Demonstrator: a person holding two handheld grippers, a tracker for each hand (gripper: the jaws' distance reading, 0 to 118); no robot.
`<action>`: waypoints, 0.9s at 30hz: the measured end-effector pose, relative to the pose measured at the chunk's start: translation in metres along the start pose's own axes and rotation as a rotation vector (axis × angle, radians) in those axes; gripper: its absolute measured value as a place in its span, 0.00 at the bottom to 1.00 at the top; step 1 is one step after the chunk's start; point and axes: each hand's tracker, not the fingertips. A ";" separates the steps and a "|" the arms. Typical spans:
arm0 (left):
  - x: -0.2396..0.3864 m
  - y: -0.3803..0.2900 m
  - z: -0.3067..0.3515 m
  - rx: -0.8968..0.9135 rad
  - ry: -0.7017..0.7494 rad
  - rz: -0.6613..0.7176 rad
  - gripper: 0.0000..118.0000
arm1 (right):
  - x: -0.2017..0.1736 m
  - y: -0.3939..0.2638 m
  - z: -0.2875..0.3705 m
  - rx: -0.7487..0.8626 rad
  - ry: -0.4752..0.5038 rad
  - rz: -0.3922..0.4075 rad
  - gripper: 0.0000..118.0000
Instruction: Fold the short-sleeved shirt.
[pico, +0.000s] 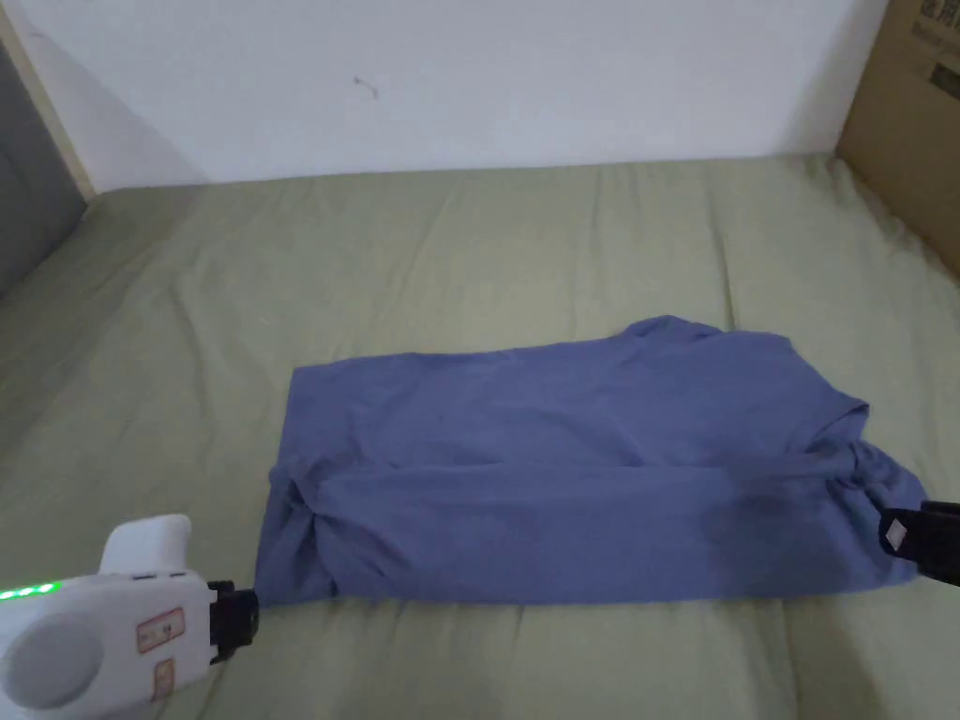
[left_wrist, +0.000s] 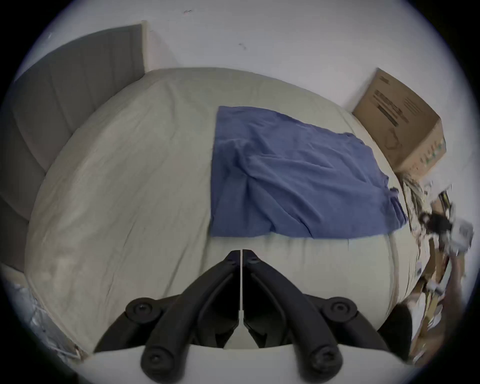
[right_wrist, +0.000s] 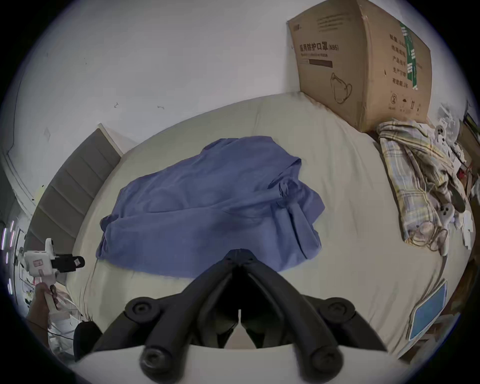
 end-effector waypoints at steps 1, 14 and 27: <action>-0.004 0.006 -0.011 -0.023 -0.008 0.027 0.10 | 0.000 -0.001 -0.001 -0.005 -0.007 -0.003 0.00; 0.019 0.026 -0.088 -0.108 0.080 -0.179 0.49 | 0.018 -0.004 -0.022 -0.058 -0.051 0.012 0.00; 0.001 0.038 -0.038 -0.012 0.029 -0.153 0.02 | 0.094 0.029 -0.100 -0.234 -0.143 -0.173 0.76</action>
